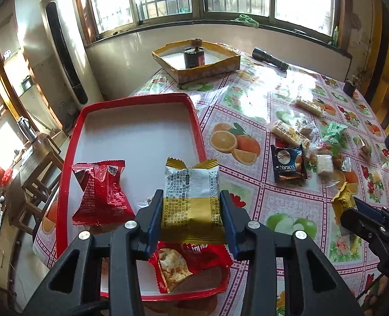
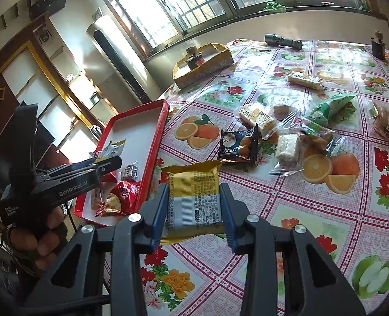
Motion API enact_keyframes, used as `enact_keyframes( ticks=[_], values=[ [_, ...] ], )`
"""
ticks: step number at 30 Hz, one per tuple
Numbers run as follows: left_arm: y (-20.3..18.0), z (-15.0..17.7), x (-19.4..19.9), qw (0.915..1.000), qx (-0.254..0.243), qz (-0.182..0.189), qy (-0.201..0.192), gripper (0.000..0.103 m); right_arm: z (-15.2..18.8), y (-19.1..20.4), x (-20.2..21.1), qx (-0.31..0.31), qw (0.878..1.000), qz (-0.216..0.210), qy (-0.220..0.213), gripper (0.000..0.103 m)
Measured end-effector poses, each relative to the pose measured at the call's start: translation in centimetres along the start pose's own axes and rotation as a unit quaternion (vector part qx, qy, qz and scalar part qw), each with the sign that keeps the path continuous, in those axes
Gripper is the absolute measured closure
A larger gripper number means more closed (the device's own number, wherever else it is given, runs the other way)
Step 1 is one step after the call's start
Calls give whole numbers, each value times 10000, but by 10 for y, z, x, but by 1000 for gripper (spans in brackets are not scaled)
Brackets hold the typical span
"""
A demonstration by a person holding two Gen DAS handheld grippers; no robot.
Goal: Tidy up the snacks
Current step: 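Carry both cake packs over the red tray and open both tools to drop them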
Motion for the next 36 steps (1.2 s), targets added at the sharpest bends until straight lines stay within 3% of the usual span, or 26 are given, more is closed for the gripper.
enact_keyframes(
  ticks=[17, 24, 27, 36],
  values=[
    [16, -9, 1, 9998, 166, -74, -71, 62, -5, 14, -8, 157, 9997, 191, 79, 63],
    [32, -12, -2, 9974, 224, -678, -62, 62, -7, 23, -14, 190, 9998, -10, 111, 63],
    [44, -14, -5, 9967, 254, -775, 33, 62, -10, 27, -18, 206, 9996, -127, 159, 63],
    [90, -31, -11, 9960, 677, -567, 131, 62, -33, 61, -44, 530, 9973, -445, 258, 63]
  ],
)
Point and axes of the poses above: each gripper's, at about its wrist camera, not at the fingertips, and x roughly against the way its jaws point, y to its left, z to its underside, the point moved 1 cm from there along -x, roughly the way its jaws point, and after that the axes turned 7 degrees about y, right-handed, at the moved point
